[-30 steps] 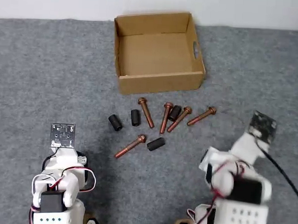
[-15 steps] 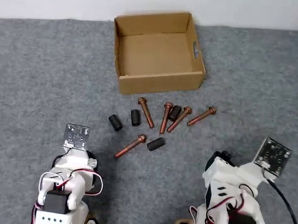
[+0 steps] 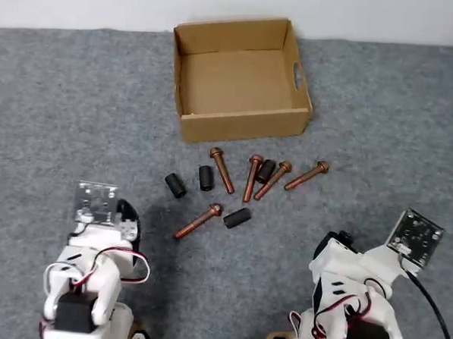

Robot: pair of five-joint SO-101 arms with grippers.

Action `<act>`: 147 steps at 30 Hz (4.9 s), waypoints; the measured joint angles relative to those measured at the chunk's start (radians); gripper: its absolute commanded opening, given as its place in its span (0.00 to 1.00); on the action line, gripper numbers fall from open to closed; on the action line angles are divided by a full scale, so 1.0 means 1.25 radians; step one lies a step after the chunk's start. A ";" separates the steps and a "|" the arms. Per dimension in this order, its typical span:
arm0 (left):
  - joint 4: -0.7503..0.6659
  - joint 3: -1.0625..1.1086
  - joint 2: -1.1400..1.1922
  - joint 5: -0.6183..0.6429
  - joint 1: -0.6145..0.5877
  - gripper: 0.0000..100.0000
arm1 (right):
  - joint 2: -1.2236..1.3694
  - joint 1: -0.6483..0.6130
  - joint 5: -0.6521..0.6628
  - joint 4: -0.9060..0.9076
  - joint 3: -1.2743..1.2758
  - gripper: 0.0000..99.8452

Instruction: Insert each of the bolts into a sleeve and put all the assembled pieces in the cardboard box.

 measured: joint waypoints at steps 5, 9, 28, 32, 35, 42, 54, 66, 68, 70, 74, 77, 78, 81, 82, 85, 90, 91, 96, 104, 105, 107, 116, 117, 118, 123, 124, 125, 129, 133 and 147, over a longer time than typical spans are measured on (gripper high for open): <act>-0.001 -0.155 0.068 -0.043 0.020 0.01 | -0.004 0.000 0.000 0.000 0.000 0.01; 0.029 -0.295 0.254 -0.054 0.047 0.01 | -0.004 0.000 0.000 0.000 0.000 0.01; 0.145 -0.689 1.212 -0.273 0.303 0.09 | -0.004 0.000 0.000 0.000 0.000 0.01; 0.145 -0.728 1.318 -0.291 0.344 0.18 | -0.004 0.000 0.000 0.000 0.000 0.01; 0.144 -0.762 1.381 -0.293 0.350 0.18 | -0.004 0.000 0.000 0.000 0.000 0.01; 0.095 -0.835 1.500 -0.293 0.350 0.18 | -0.004 0.000 0.000 0.000 0.000 0.01; 0.066 -0.950 1.723 -0.296 0.349 0.17 | -0.004 0.000 -0.007 0.000 0.000 0.01; 0.166 -1.038 1.786 -0.295 0.361 0.00 | -0.004 0.000 -0.007 0.000 0.000 0.01; 0.178 -1.038 1.769 -0.296 0.358 0.00 | -0.004 0.000 -0.007 0.000 0.000 0.01; 0.198 -1.037 1.731 -0.293 0.350 0.00 | -0.007 0.000 -0.007 0.000 0.000 0.01; 0.222 -0.995 1.575 -0.293 0.352 0.00 | -0.007 0.000 -0.007 0.004 0.000 0.01; 0.228 -0.943 1.426 -0.293 0.352 0.00 | -0.007 0.000 -0.007 0.031 -0.007 0.01; 0.232 -0.922 1.374 -0.293 0.352 0.00 | -0.006 0.000 -0.007 0.041 -0.017 0.01; 0.233 -0.857 1.219 -0.293 0.352 0.00 | -0.009 0.000 -0.006 0.052 -0.049 0.01; 0.233 -0.835 1.171 -0.288 0.352 0.00 | -0.009 0.000 0.010 0.052 -0.058 0.01; 0.233 -0.775 1.037 -0.203 0.352 0.00 | -0.009 -0.020 0.053 0.052 -0.080 0.01; 0.230 -0.701 0.845 -0.135 0.352 0.00 | -0.009 -0.171 0.068 0.052 -0.103 0.01; 0.217 -0.686 0.809 -0.129 0.352 0.00 | -0.009 -0.211 0.068 0.044 -0.103 0.01; 0.117 -0.587 0.633 -0.038 0.339 0.00 | -0.007 -0.347 0.074 -0.009 -0.103 0.01; -0.110 -0.377 0.329 0.152 0.336 0.00 | -0.009 -0.512 0.102 -0.074 -0.058 0.01; -0.133 -0.347 0.293 0.179 0.336 0.00 | -0.007 -0.533 0.102 -0.090 -0.049 0.01; -0.166 -0.296 0.227 0.221 0.336 0.00 | -0.007 -0.579 0.102 -0.125 -0.031 0.01; -0.196 -0.176 0.007 0.288 0.447 0.00 | 0.002 -0.701 0.114 -0.238 0.033 0.01; -0.196 -0.176 0.006 0.288 0.457 0.00 | 0.002 -0.711 0.129 -0.247 0.036 0.01; -0.196 -0.176 0.006 0.288 0.464 0.00 | 0.004 -0.718 0.145 -0.257 0.039 0.01; -0.196 -0.176 0.006 0.330 0.495 0.00 | 0.005 -0.724 0.220 -0.306 0.055 0.01; -0.196 -0.176 0.006 0.344 0.497 0.00 | 0.005 -0.727 0.233 -0.312 0.056 0.01; -0.196 -0.173 0.005 0.354 0.501 0.00 | 0.005 -0.730 0.244 -0.315 0.056 0.01; -0.199 -0.173 0.004 0.369 0.503 0.00 | 0.006 -0.757 0.260 -0.319 0.056 0.01; -0.232 -0.156 0.005 0.372 0.503 0.00 | 0.005 -0.786 0.264 -0.324 0.056 0.01; -0.145 -0.137 0.004 0.377 0.509 0.00 | 0.006 -0.759 0.265 -0.324 0.056 0.01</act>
